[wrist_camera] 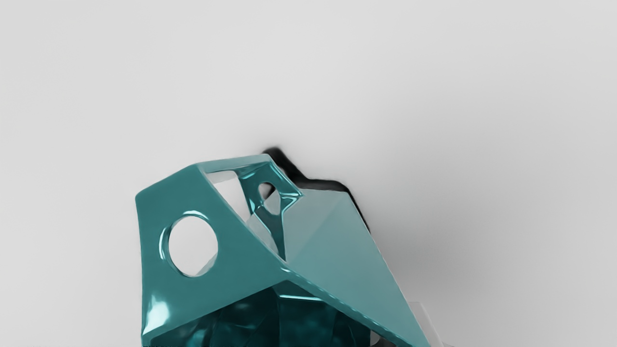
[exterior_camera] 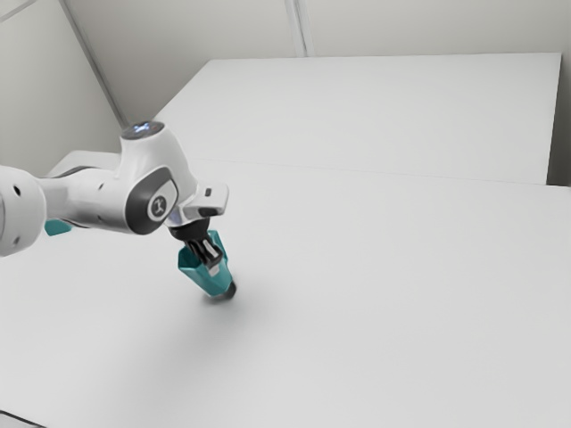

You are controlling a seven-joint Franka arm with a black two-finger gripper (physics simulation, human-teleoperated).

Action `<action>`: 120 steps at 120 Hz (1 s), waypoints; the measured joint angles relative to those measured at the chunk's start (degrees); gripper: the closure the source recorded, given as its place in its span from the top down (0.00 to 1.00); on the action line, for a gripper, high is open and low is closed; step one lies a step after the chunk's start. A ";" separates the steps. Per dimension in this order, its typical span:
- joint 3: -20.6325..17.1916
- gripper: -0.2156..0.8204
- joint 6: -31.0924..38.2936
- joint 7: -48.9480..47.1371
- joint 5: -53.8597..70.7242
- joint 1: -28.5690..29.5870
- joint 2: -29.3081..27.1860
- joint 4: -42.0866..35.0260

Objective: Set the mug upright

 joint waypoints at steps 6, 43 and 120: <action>0.00 0.04 0.08 -1.27 0.21 -0.02 0.56 -0.02; -0.33 0.31 0.53 -6.95 0.53 -0.23 1.42 -0.04; 0.13 0.77 -11.47 -12.15 -0.33 0.29 -5.52 12.15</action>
